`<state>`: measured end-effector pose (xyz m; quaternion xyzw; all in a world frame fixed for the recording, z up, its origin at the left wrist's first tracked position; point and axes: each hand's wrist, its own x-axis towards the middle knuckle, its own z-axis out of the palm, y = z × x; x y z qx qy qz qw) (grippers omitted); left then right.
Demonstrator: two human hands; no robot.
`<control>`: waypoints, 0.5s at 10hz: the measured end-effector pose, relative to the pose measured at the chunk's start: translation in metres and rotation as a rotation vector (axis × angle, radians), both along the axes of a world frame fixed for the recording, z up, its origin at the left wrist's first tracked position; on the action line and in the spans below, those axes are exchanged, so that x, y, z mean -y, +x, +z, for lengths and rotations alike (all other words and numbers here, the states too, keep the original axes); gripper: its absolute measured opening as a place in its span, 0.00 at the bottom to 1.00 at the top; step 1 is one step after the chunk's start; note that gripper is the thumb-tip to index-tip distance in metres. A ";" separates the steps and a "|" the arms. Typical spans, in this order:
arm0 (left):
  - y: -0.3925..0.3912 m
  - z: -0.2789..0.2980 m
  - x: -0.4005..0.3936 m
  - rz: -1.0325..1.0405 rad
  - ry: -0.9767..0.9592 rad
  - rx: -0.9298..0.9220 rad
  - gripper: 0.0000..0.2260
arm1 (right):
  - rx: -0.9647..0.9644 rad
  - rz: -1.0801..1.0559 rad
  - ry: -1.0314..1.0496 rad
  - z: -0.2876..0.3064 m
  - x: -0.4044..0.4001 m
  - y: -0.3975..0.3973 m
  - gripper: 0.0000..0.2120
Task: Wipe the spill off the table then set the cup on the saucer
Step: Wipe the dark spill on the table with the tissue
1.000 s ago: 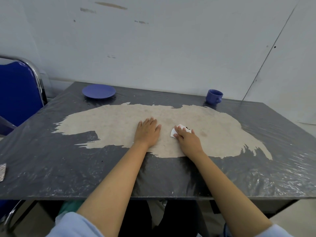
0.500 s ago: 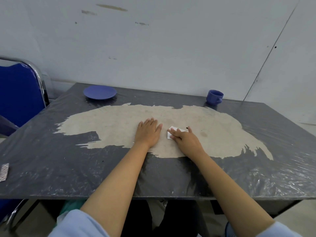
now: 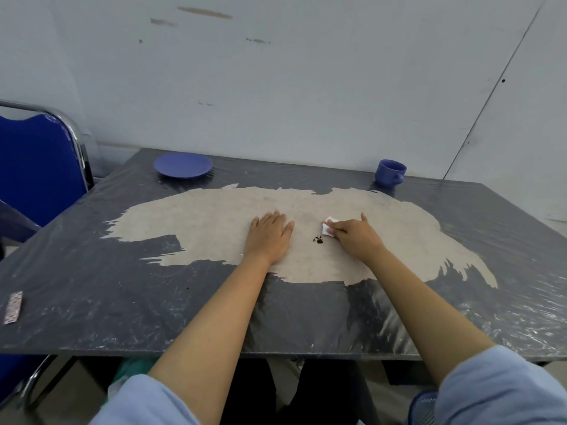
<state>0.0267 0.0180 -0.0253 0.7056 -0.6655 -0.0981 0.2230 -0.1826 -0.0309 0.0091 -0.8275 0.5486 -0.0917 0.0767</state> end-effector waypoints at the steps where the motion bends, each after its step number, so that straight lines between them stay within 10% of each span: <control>1: 0.000 0.001 -0.001 -0.003 0.003 -0.005 0.25 | 0.055 -0.051 -0.012 -0.003 -0.006 -0.005 0.18; 5: -0.001 0.001 -0.002 -0.008 0.018 0.020 0.25 | 0.245 -0.187 -0.053 -0.026 -0.035 0.013 0.19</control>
